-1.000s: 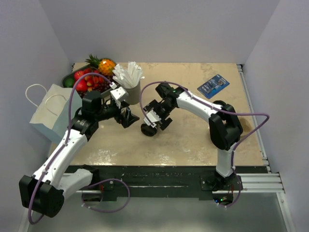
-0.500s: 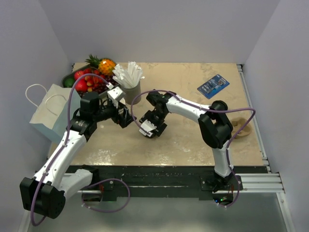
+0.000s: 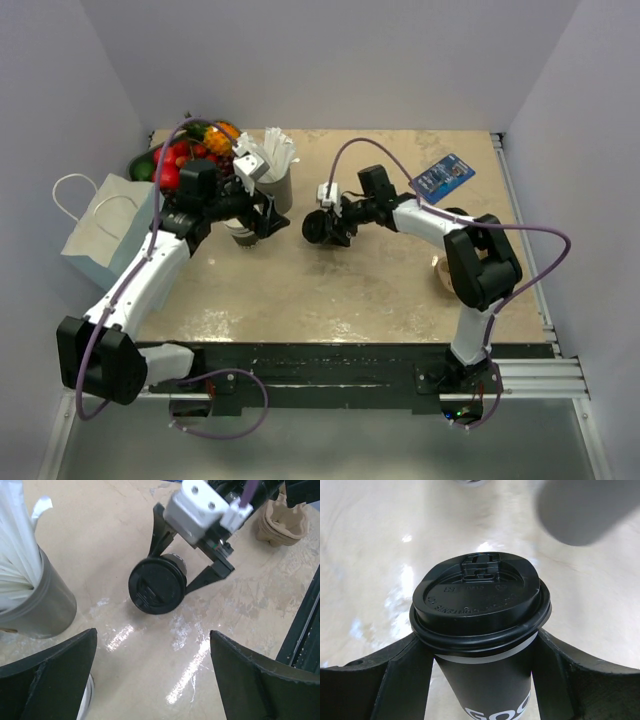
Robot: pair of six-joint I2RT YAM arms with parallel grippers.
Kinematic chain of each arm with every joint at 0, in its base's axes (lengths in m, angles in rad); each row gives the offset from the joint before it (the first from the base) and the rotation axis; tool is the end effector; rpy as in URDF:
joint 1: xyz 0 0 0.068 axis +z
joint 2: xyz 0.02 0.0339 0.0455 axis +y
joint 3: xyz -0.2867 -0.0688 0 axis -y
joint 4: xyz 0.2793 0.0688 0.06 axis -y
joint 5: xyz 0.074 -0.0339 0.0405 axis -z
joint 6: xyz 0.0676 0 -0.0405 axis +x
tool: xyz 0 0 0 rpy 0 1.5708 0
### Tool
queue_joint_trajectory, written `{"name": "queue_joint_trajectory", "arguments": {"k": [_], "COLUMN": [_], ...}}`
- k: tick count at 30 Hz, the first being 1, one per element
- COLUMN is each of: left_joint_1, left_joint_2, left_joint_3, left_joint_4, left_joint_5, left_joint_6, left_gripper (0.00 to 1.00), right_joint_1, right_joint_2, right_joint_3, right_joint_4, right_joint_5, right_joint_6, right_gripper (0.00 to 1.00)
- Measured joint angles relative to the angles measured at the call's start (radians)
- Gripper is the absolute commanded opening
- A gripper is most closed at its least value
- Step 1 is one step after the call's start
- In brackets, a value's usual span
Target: Pack the takeout coffee
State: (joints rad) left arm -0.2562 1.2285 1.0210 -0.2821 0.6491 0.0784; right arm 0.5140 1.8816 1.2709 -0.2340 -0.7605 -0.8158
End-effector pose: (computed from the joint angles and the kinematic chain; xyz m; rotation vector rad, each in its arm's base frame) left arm 0.3014 -0.1212 0.3246 0.7309 1.9038 -0.7764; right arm 0.3712 0.2631 0.1835 -1.6339 1.5381 0.7500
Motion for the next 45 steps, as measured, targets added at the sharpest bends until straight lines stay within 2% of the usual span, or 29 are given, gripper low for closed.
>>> {"name": "queue_joint_trajectory", "arguments": {"k": [5,9,13,16,27,38,45], "left_joint_1": [0.000,-0.001,-0.005,-0.009,-0.043,-0.074,-0.119], "left_joint_2": [0.087,0.172,0.245,0.290,0.397,0.549,0.598], "left_joint_3": [0.099,0.168,0.227,0.278,0.375,0.417,0.484], "left_joint_4": [-0.050,-0.101,-0.154,-0.185,-0.150,0.004,0.029], "left_joint_5": [0.017,0.026,0.013,0.001,-0.014,-0.050,-0.143], "left_joint_6": [0.035,0.066,0.108,0.136,0.166,0.055,0.072], "left_gripper": [0.99,0.99,0.99,0.99,0.99,0.95,0.92], "right_joint_1": [-0.068,-0.084,-0.097,-0.102,-0.103,-0.100,-0.095], "right_joint_2": [-0.006,0.000,0.052,0.111,0.184,0.184,0.184], "right_joint_3": [-0.115,-0.164,-0.182,-0.195,-0.217,-0.218,-0.217], "right_joint_4": [0.417,0.679,0.906,1.009,1.138,1.131,1.108], "right_joint_5": [-0.016,-0.020,-0.021,-0.020,-0.015,-0.014,-0.015], "right_joint_6": [0.405,0.648,0.813,0.893,0.997,0.993,0.980], "right_gripper": [0.58,0.59,0.60,0.61,0.66,0.69,0.69]}}
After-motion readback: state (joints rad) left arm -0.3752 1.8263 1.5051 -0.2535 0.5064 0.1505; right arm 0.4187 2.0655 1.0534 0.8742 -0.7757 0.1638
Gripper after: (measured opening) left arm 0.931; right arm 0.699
